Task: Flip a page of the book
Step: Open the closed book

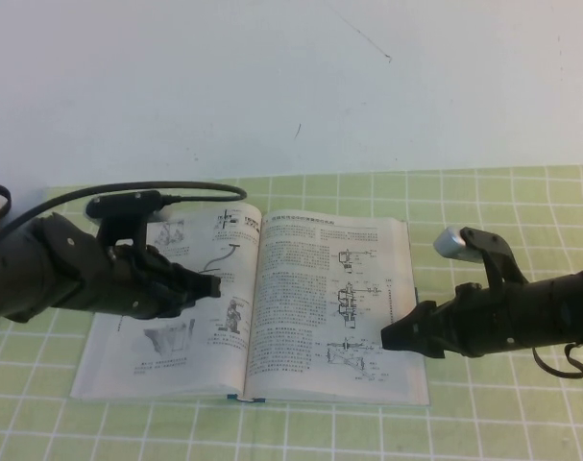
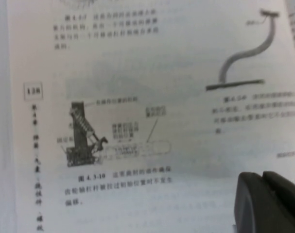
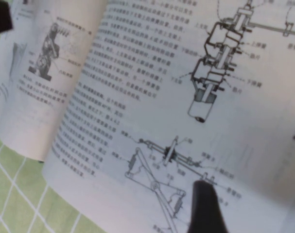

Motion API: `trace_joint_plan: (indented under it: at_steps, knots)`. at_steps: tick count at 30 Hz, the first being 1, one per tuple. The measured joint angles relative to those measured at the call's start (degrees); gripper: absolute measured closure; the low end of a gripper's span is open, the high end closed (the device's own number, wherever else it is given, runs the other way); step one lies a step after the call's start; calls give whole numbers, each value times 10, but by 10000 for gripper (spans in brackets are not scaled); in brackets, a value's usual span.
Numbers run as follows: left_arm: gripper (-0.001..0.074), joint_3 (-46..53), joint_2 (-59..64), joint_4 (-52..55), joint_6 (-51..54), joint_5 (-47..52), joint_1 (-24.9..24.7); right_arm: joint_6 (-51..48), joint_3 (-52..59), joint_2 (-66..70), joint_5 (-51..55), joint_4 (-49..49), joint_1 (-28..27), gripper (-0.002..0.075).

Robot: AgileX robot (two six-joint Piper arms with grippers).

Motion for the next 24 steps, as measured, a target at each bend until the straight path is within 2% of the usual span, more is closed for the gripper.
trace_joint_plan:
  at_steps: [11, 24]
  knots:
    - [738, -7, 51, -20, 15, 9, 0, 1, -23, 7, 15, -1, 0, 308]
    - [738, -11, 56, -30, 27, 16, 0, 0, -32, 34, 42, 20, -1, 309]
